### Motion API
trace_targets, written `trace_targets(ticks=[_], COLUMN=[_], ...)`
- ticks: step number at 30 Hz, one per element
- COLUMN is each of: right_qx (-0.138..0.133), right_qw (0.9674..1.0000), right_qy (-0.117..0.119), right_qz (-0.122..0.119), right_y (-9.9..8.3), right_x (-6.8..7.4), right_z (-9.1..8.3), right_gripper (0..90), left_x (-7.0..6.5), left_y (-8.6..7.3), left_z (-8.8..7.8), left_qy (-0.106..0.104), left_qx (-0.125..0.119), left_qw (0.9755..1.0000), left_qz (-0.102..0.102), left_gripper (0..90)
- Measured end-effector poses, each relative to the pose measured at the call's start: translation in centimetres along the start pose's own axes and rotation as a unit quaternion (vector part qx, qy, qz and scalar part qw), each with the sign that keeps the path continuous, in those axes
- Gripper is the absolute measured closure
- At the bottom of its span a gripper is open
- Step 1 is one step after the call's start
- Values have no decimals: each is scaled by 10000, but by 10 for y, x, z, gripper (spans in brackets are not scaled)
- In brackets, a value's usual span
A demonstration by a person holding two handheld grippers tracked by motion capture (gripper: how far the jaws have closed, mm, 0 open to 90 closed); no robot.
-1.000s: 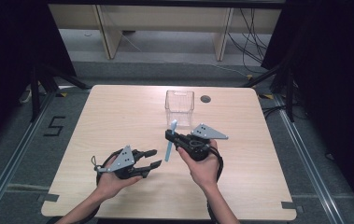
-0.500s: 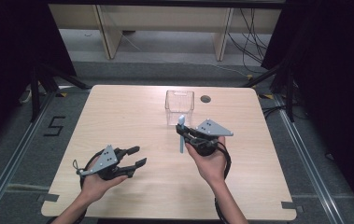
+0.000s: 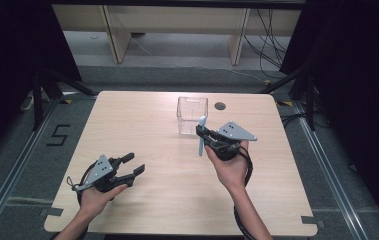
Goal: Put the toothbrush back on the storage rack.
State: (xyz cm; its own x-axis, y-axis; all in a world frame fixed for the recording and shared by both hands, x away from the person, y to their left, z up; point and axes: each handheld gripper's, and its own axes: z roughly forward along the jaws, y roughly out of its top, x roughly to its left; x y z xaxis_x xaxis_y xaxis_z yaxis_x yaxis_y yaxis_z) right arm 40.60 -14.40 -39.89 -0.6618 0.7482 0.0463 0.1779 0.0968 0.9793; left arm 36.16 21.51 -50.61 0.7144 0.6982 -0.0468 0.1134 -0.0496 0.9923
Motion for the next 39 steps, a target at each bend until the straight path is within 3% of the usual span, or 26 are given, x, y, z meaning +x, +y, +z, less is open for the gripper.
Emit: trace_targets(ticks=[3, 4, 5, 6, 8, 11, 12, 13, 15, 16, 19, 20, 25, 27, 28, 31, 33, 39], right_qx=[-41, -16, -93, -55, -90, -58, -90, -129, -83, -79, -124, -89, -117, -111, -130, -119, -178, -186], right_qw=[9999, 10000, 9997, 9999, 9997, 9997, 9996, 9996, 9995, 9994, 9991, 9992, 9991, 9987, 9987, 9986, 9984, 9980], right_qy=[-101, -64, -173, -129, -205, -226, -260, -255, -299, -335, -411, -390, -417, -486, -492, -501, -532, -605], right_qz=[-60, 17, -144, 7, -26, 85, -44, 25, 62, 59, -44, 67, 24, 111, -23, 84, -28, -16], right_y=[4, 5, 6, 7, 8, 10, 11, 11, 12, 12, 13, 13, 15, 16, 16, 18, 19, 21], right_x=[-4, -4, -7, -6, -8, -9, -11, -12, -13, -14, -16, -15, -19, -18, -21, -21, -24, -26], right_z=[0, 0, 0, 0, 0, 0, 0, 1, 0, 0, 0, 0, 1, 1, 1, 2, 3, 7], right_gripper=[855, 855, 855, 855, 855, 854, 854, 854, 854, 854, 854, 854, 855, 854, 854, 854, 855, 855], left_x=[2, 3, 3, 4, 5, 6, 7, 7, 8, 8, 8, 8, 7, 8, 8, 8, 9, 9], left_y=[-3, -5, -5, -7, -7, -9, -9, -9, -11, -10, -12, -13, -15, -16, -16, -17, -18, -19], left_z=[-1, -1, -2, -2, -2, -2, -3, -3, -1, -2, -1, 0, -1, 1, -1, 0, 2, 2], left_qy=[125, 152, 200, 210, 248, 255, 265, 273, 224, 274, 259, 237, 264, 233, 290, 282, 256, 257], left_qx=[35, 37, 101, 60, 98, 81, 104, 106, -21, 103, 100, 39, 102, 5, 130, 100, 22, -6], left_qw=[9999, 9999, 9997, 9998, 9996, 9996, 9996, 9996, 9997, 9996, 9996, 9997, 9996, 9997, 9995, 9996, 9997, 9997], left_qz=[-8, -6, 4, -2, 10, 27, 21, 20, -7, 5, 19, 13, 17, 5, 22, 2, -14, -5], left_gripper=[373, 372, 371, 371, 370, 368, 368, 367, 367, 365, 364, 364, 363, 363, 363, 363, 363, 363])
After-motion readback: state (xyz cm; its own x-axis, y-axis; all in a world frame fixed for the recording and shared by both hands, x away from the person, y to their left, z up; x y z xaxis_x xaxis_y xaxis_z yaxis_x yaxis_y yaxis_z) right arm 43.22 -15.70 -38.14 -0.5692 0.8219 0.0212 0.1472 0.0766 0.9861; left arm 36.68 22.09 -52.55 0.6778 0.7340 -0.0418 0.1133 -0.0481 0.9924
